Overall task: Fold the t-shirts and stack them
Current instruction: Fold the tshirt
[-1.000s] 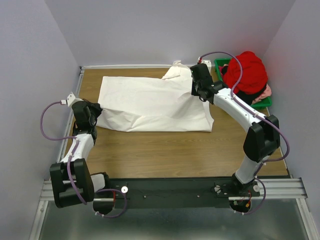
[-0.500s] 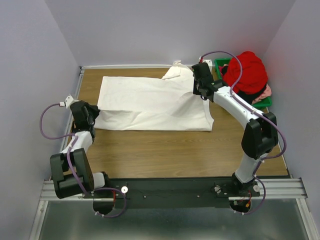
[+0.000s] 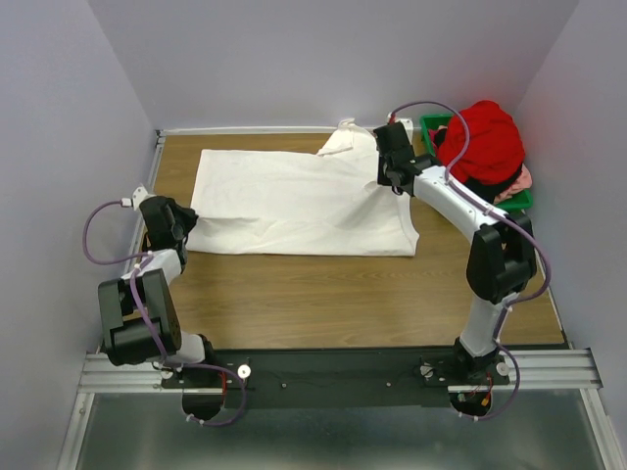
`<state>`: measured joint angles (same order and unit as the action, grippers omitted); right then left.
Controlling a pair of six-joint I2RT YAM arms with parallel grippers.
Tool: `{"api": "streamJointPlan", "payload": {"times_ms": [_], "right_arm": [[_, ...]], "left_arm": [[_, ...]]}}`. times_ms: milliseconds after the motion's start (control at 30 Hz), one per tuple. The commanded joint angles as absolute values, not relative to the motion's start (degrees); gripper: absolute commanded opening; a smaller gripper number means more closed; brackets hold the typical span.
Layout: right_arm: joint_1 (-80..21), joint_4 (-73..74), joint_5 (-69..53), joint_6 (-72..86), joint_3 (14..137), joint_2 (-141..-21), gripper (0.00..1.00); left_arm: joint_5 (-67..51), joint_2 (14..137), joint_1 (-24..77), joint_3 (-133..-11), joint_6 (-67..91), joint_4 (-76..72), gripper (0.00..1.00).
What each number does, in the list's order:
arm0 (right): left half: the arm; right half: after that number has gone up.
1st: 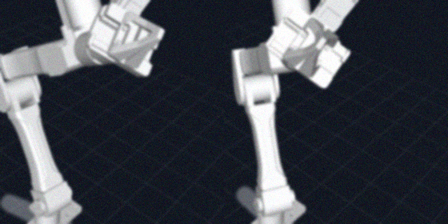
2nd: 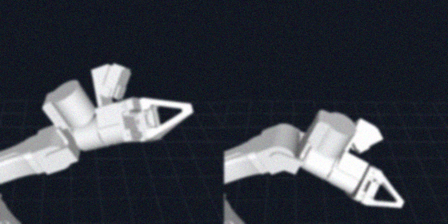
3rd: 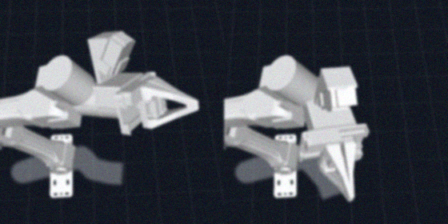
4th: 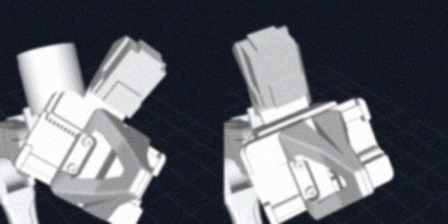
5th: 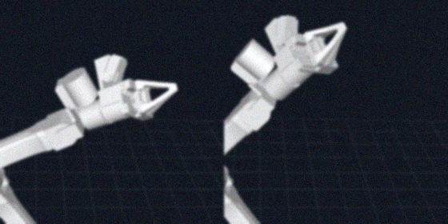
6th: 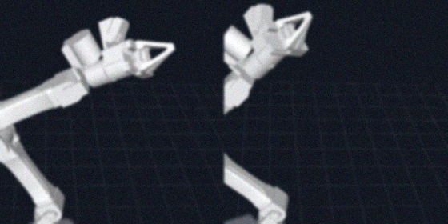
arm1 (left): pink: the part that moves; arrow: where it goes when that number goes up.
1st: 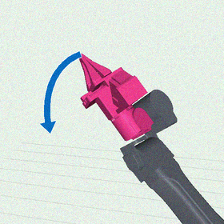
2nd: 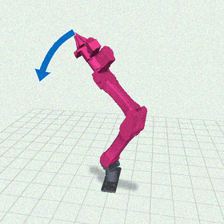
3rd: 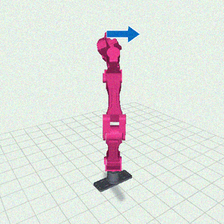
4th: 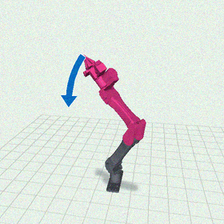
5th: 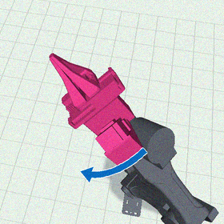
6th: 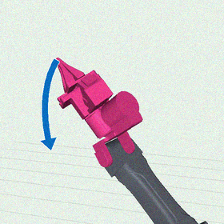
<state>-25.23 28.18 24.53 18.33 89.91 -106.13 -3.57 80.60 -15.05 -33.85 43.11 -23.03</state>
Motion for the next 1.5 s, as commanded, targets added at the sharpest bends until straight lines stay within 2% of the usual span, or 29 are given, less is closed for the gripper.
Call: {"api": "streamJointPlan", "payload": {"times_ms": [0,33,67,100,133,167,200,267,533,633,767,1133,1467], "right_arm": [[-24.61,27.42,24.79,17.4,92.28,-108.28,0.02],[-24.52,27.42,24.7,17.23,92.63,-108.89,0.1],[-24.35,27.51,24.7,16.79,93.68,-109.16,0.37],[-24.26,27.51,24.52,16.61,94.13,-109.42,0.53],[-24.26,27.51,24.52,16.35,94.65,-109.6,0.66],[-24.17,27.42,24.61,15.83,95.18,-109.86,0.83],[-24.17,27.51,24.7,15.73,95.53,-109.86,0.89],[-24.17,27.51,24.52,15.38,95.98,-109.08,0.96],[-24.26,26.46,13.36,20.03,85.27,-102.22,0.98],[-24.26,23.57,5.22,22.41,77.19,-98.72,0.97],[-24.43,19.26,0.8,24.78,66.3,-94.67,0.97],[-24.35,15.12,-0.26,25.93,57.75,-95.89,0.97],[-24.43,15.38,0.35,29.0,50.98,-94.4,0.97]], "left_arm": [[-5.36,82.17,-15.64,-36.12,41.76,-25.13,0.14],[-5.62,82.26,-15.56,-36.3,41.57,-25.4,0.23],[-6.06,82.27,-15.56,-36.65,41.22,-25.66,0.52],[-6.06,82.18,-15.56,-37.0,41.13,-25.58,0.69],[-6.06,82.09,-15.56,-37.09,41.05,-25.58,0.8],[-5.8,81.83,-15.56,-37.44,40.78,-25.49,0.87],[-5.8,81.13,-15.56,-37.53,40.52,-25.31,0.96],[-4.84,79.9,-15.47,-37.18,39.55,-25.14,0.96],[-4.48,73.83,-8.36,-33.84,37.44,-26.62,0.97],[-8.08,74.18,-3.97,-31.29,39.02,-32.15,0.95],[-10.37,78.91,1.39,-30.58,40.08,-36.21,0.94],[-16.7,91.4,1.49,-31.64,41.22,-39.2,0.95],[-14.68,87.81,1.49,-28.13,40.69,-36.3,0.95]]}}
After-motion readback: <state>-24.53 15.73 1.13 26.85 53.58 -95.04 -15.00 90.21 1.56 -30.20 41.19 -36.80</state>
